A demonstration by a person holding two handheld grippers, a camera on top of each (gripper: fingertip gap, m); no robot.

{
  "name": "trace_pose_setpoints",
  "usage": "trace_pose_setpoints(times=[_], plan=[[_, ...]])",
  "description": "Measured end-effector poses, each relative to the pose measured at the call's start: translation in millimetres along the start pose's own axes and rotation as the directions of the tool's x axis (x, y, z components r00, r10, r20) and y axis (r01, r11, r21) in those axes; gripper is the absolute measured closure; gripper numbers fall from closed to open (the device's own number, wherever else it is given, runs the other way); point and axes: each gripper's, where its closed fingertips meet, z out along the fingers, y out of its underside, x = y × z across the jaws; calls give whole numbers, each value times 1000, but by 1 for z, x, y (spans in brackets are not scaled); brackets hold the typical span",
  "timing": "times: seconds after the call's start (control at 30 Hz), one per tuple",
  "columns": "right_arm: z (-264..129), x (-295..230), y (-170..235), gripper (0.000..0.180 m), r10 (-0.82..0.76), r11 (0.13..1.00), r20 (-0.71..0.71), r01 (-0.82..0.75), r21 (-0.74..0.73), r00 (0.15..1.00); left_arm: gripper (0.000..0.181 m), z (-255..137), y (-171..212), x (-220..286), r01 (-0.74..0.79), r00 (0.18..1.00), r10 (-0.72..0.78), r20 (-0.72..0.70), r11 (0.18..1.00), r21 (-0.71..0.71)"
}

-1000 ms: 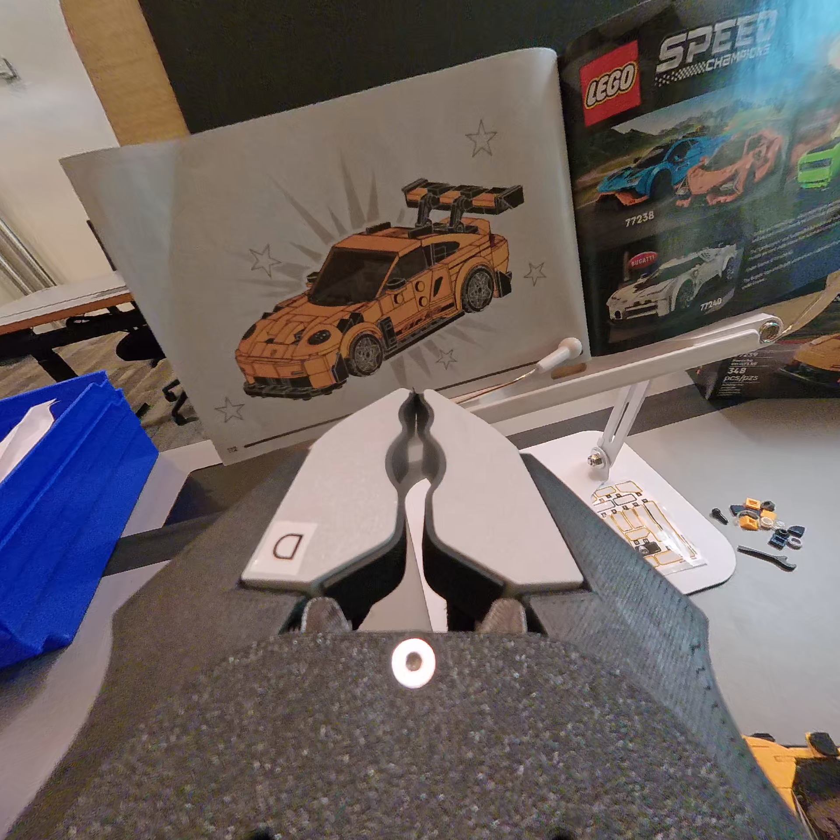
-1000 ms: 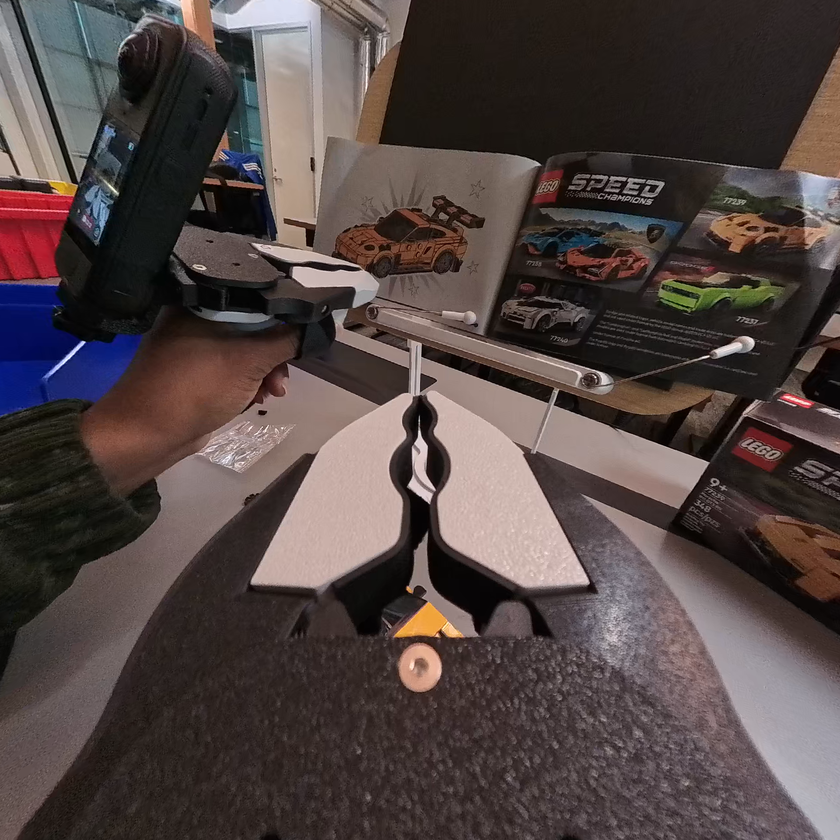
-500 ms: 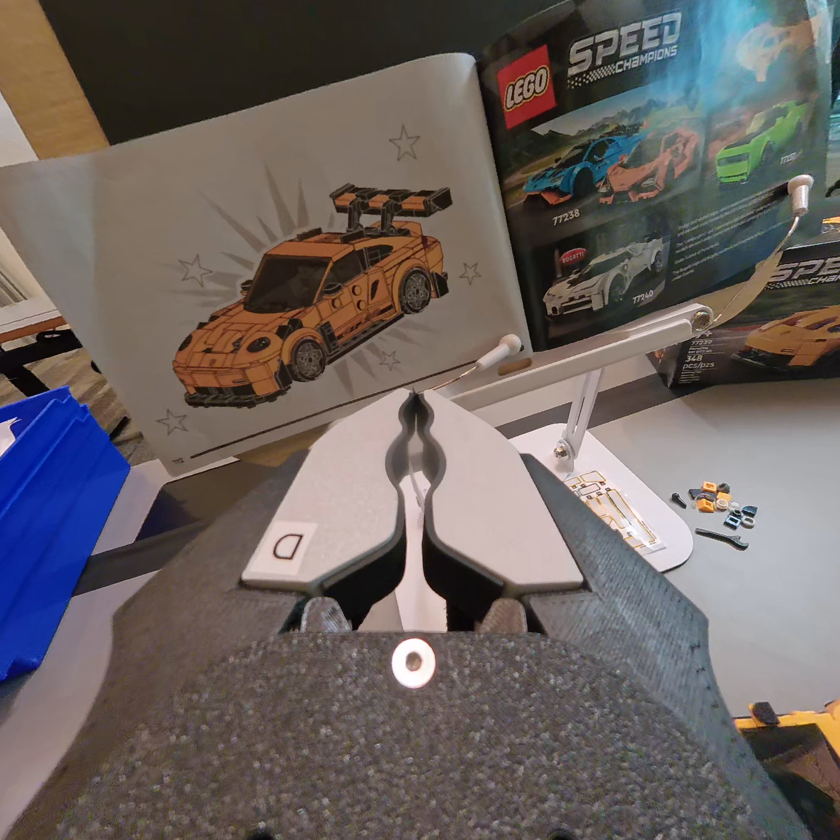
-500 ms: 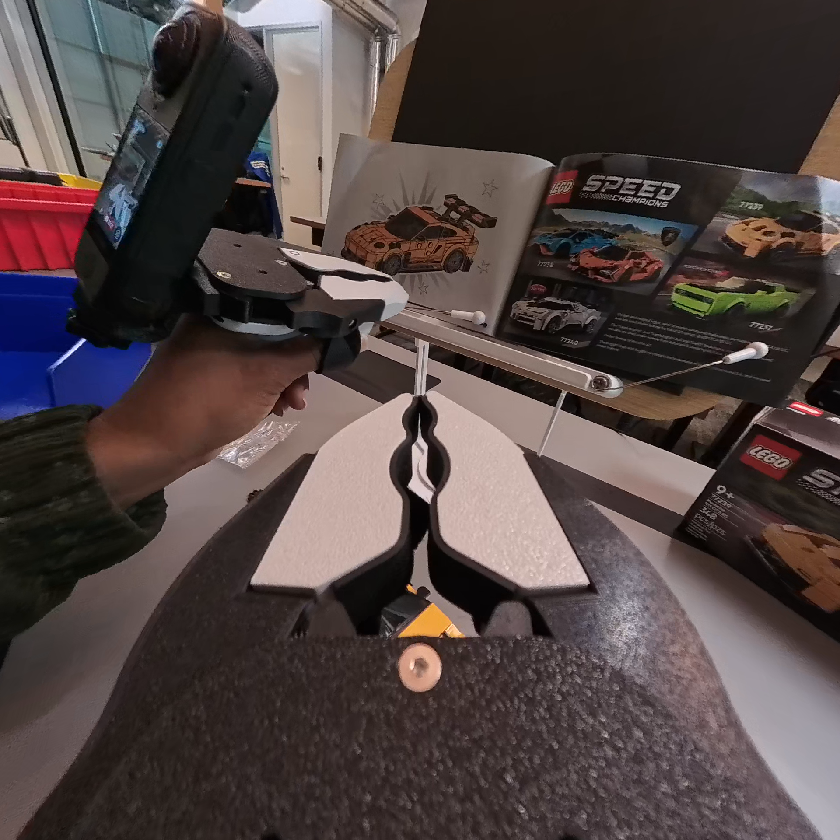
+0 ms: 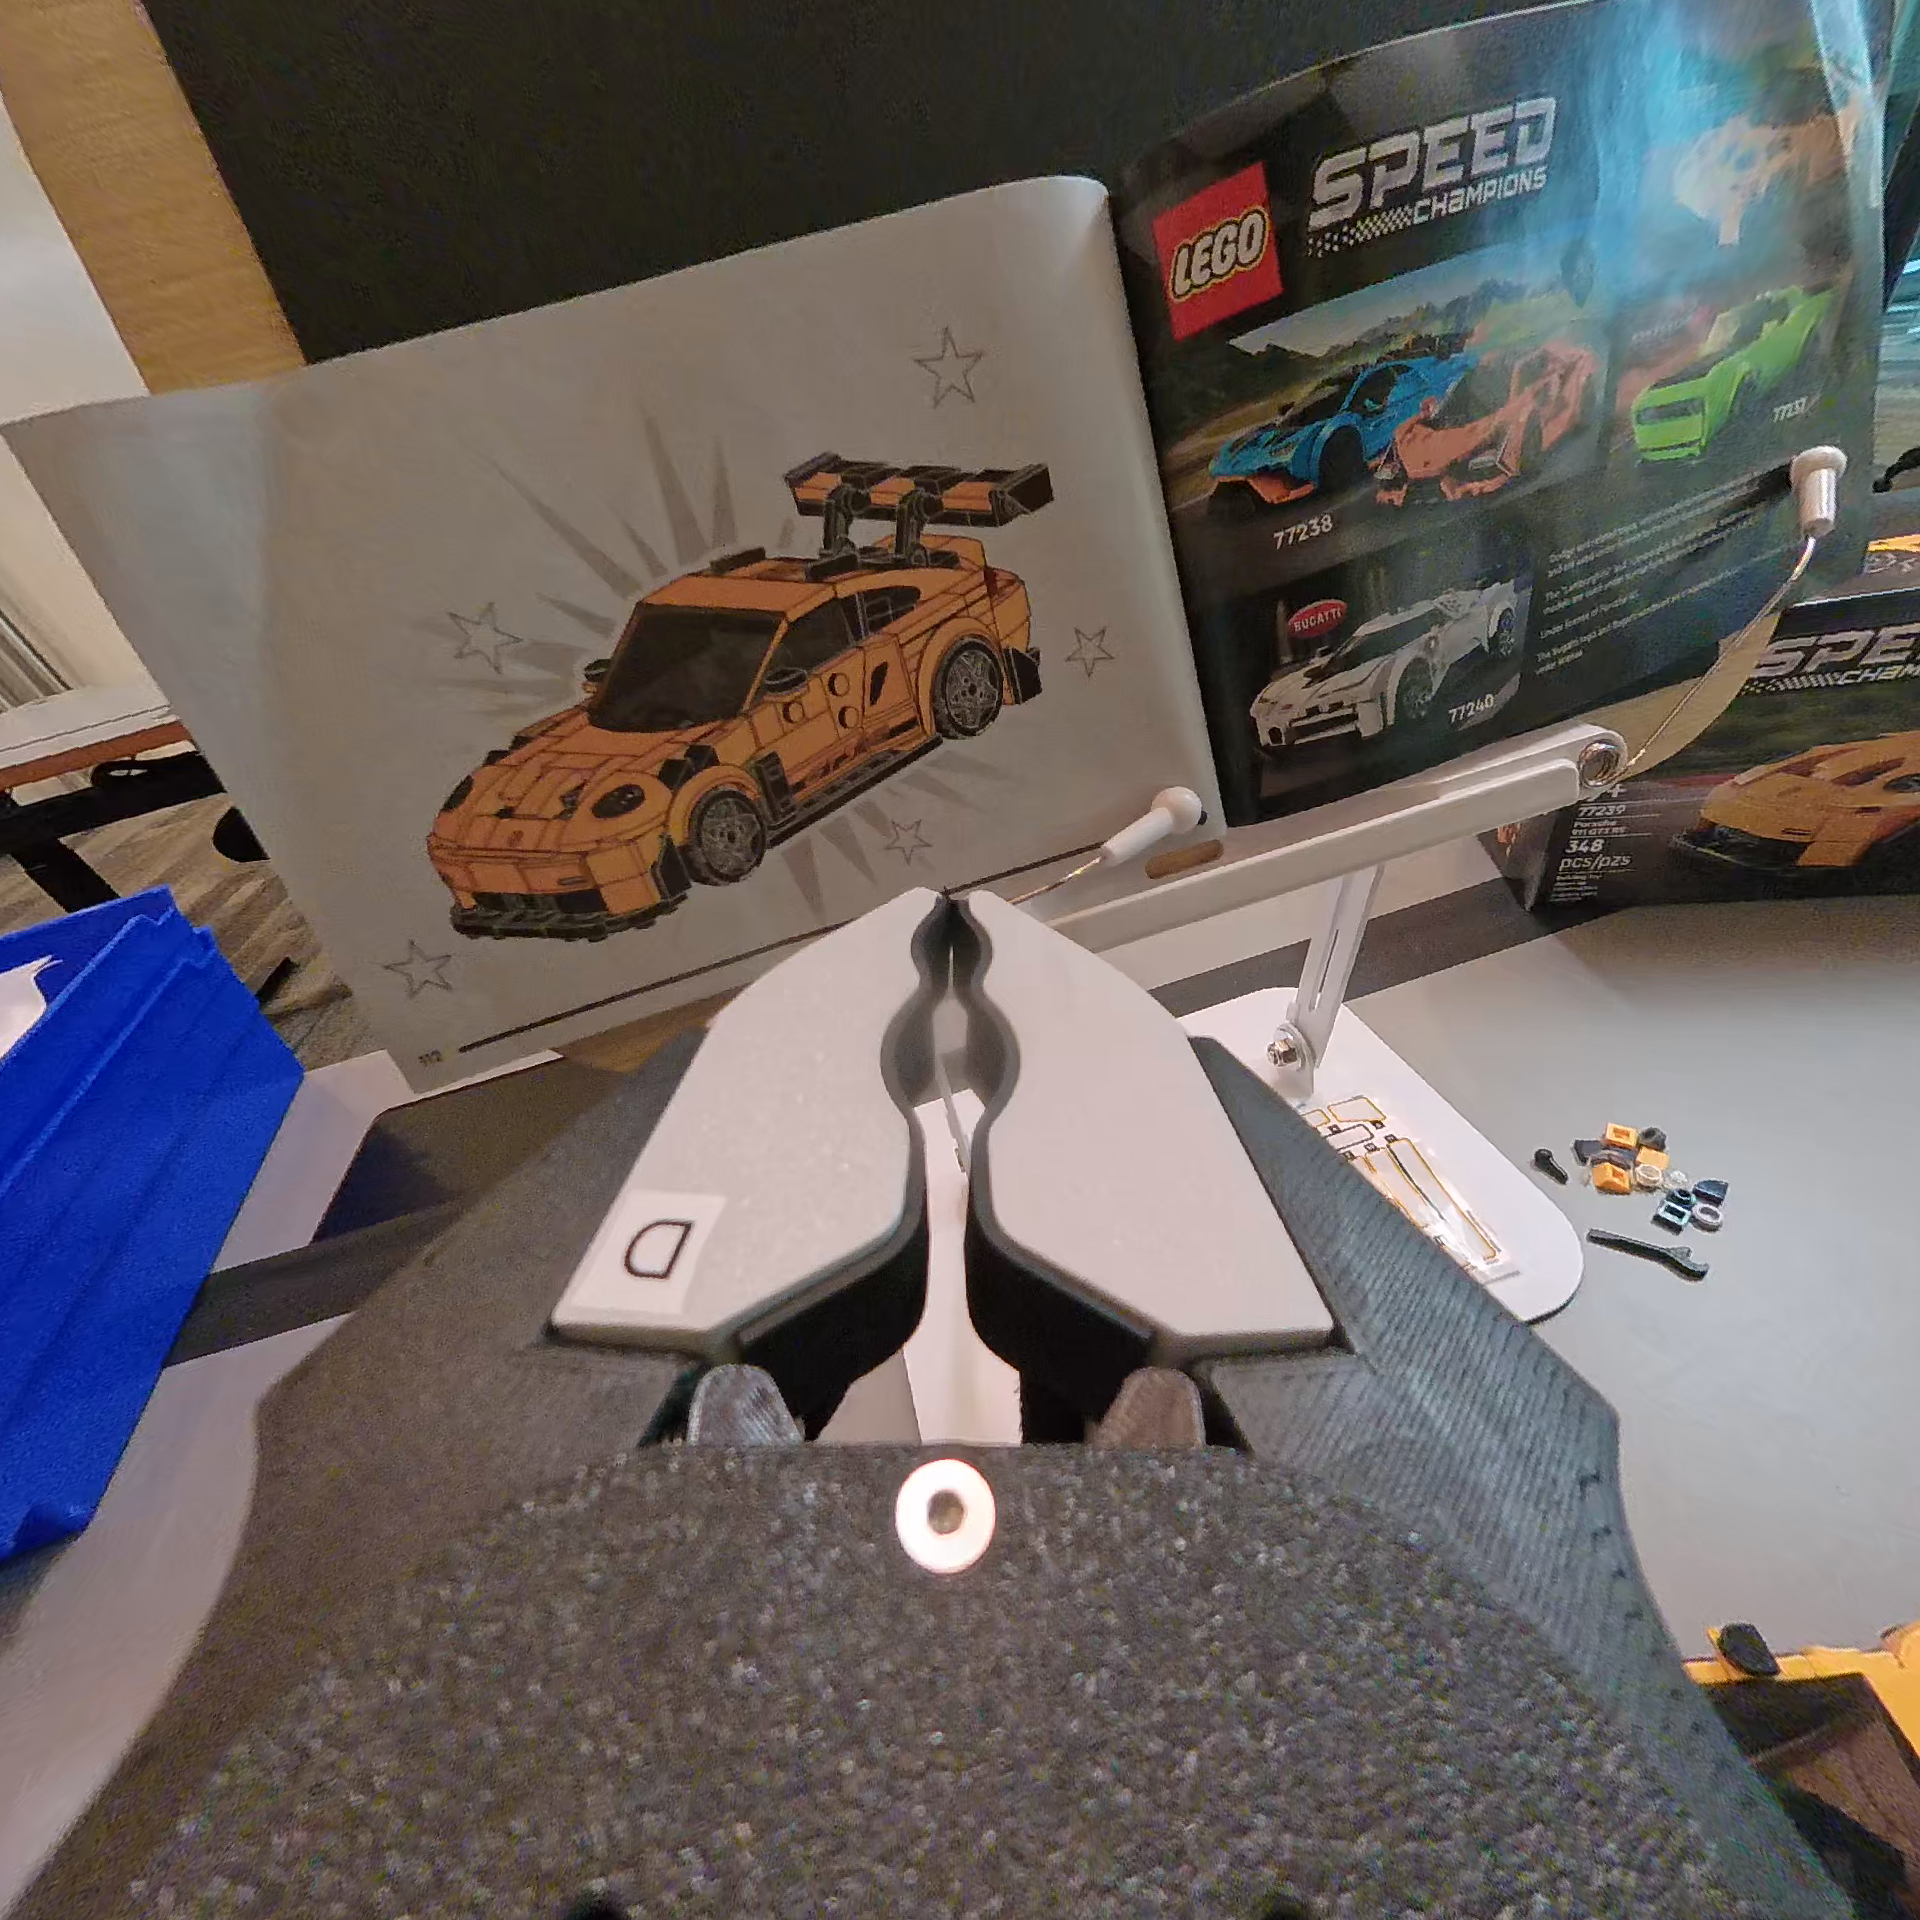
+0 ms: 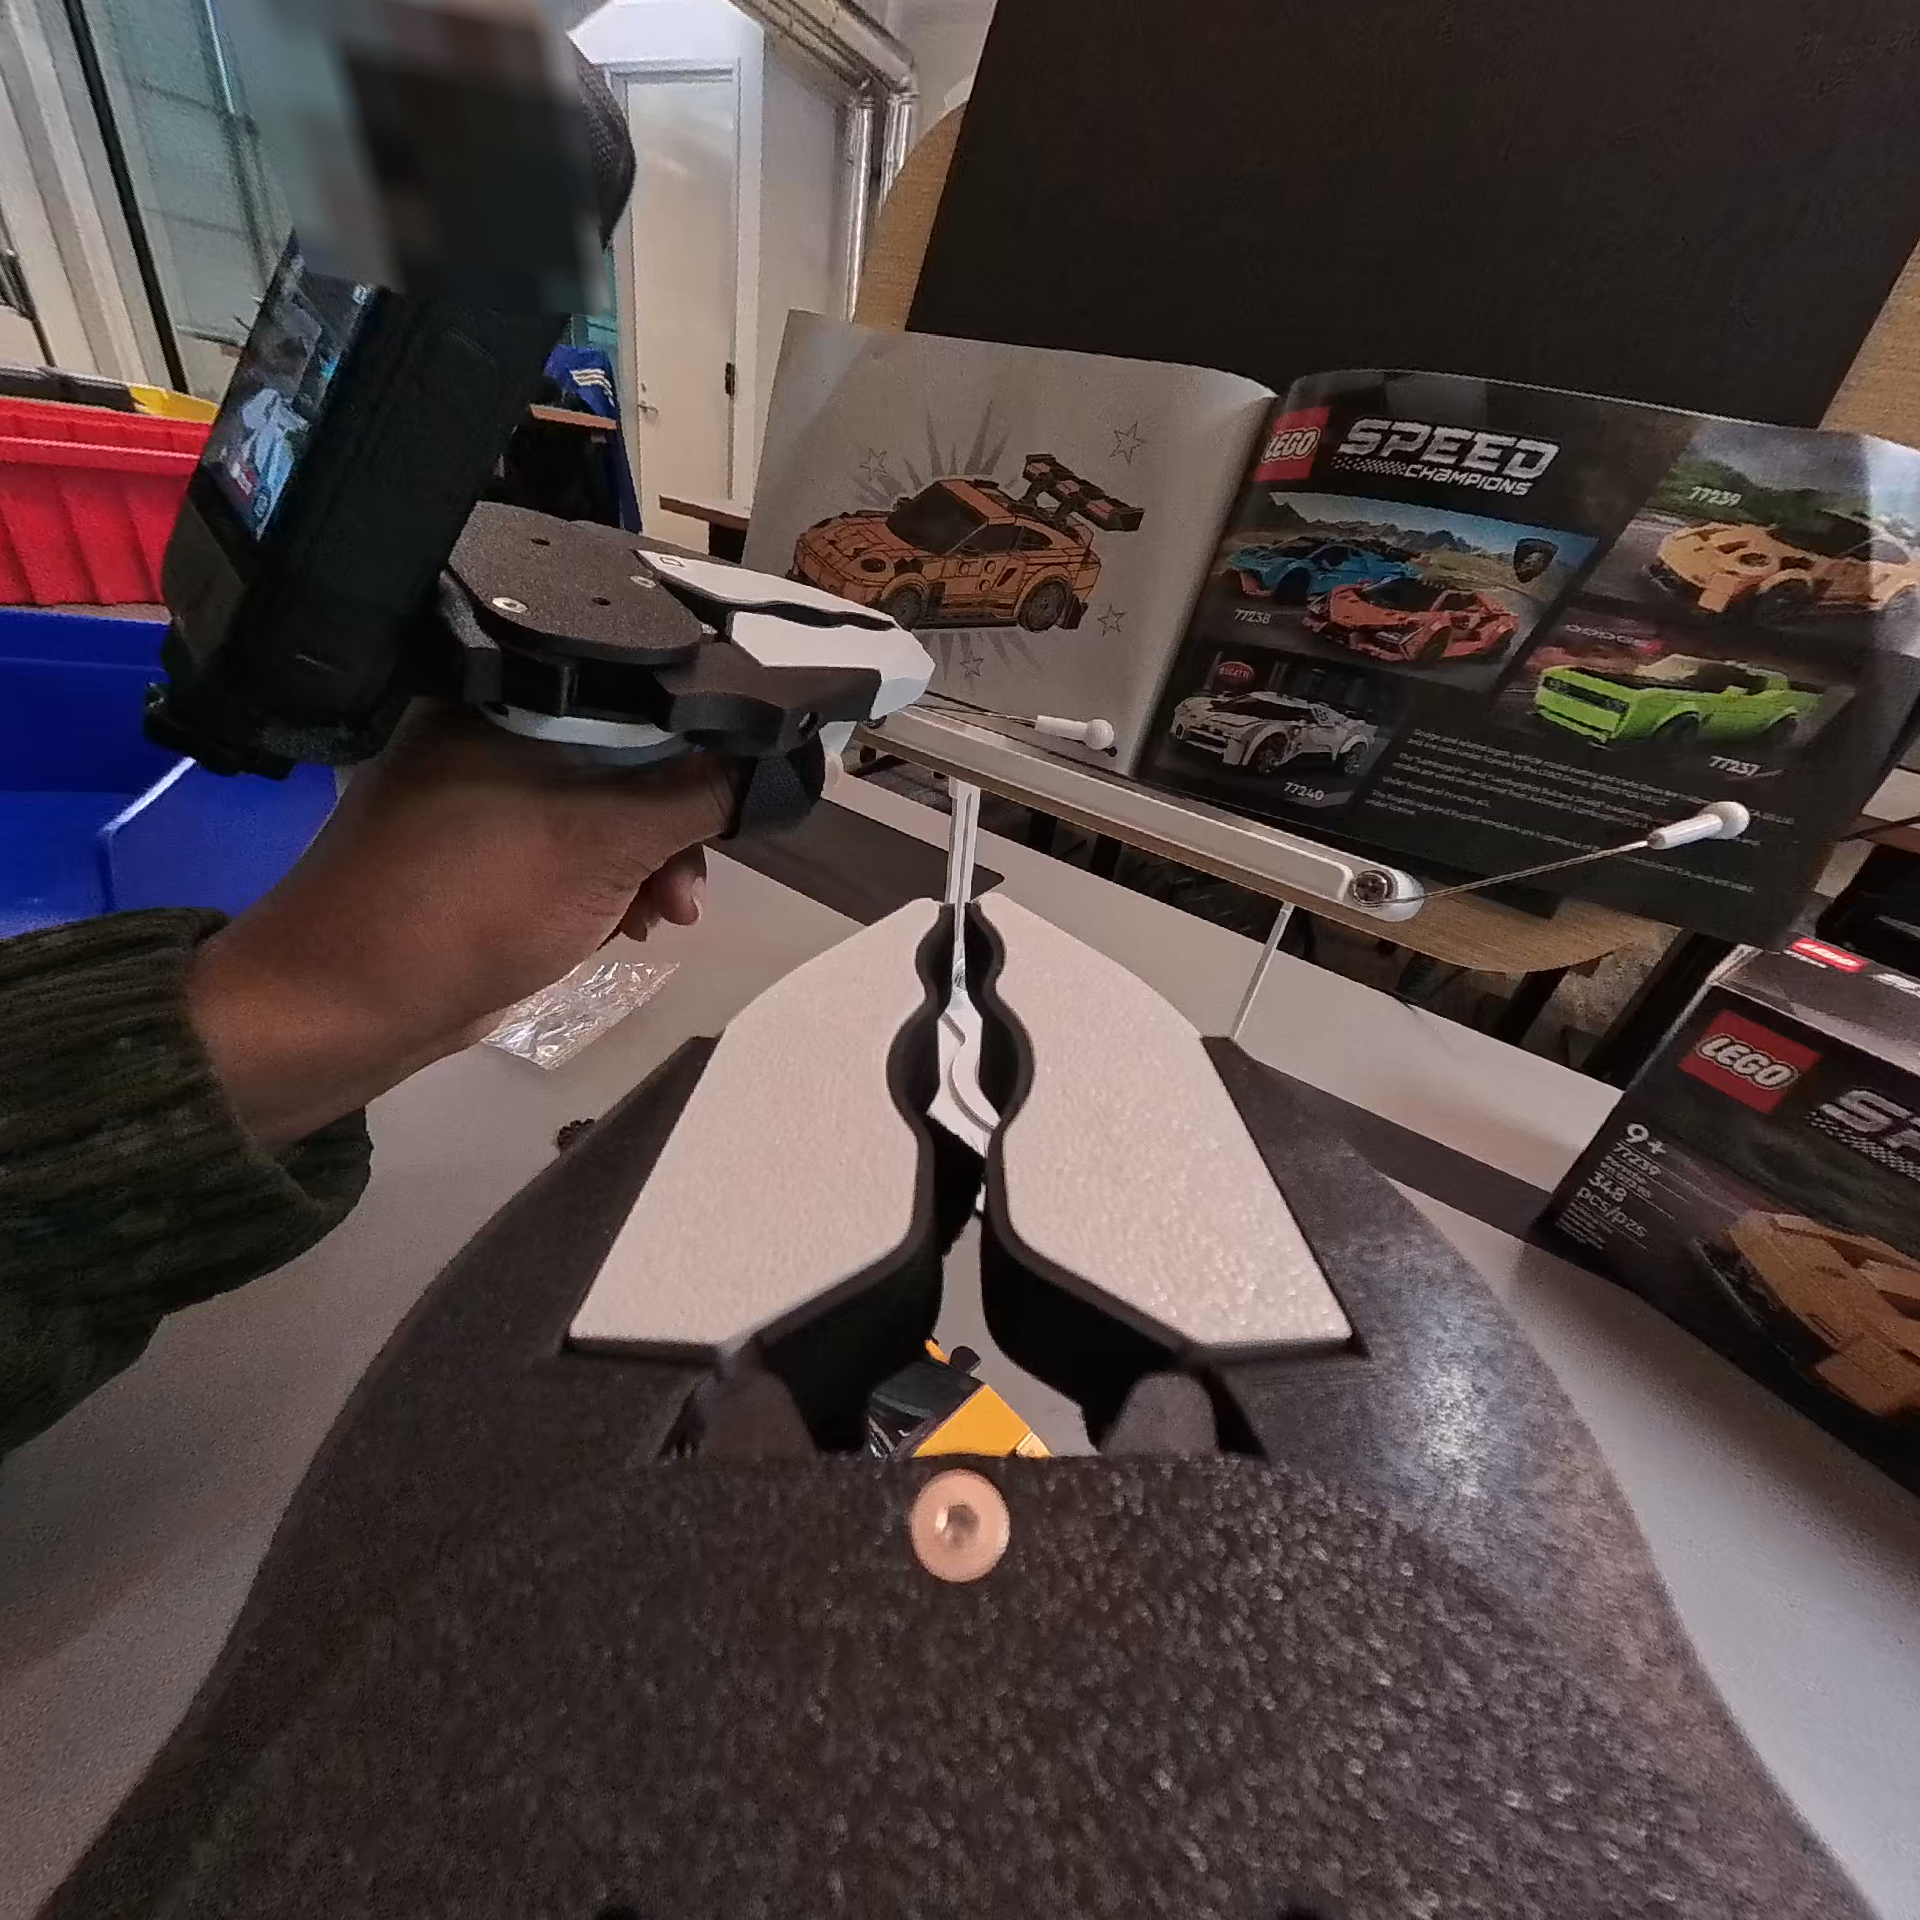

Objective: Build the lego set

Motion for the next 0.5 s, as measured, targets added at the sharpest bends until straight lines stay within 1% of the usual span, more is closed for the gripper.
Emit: trace_pose_setpoints(times=[0.2,0.4,0.5], plan=[[0,0,0,177,0,1000,0,0,0,1000,181,-1,0,-4,5,1000,-5,6,1000,4],[-3,-1,-1,174,-81,997,5,81,22,997,181,-1,1,-3,-25,1000,25,15,1000,3],[-3,-2,1,168,-88,996,20,88,15,996,181,-1,1,-2,-30,999,30,11,1000,1]])
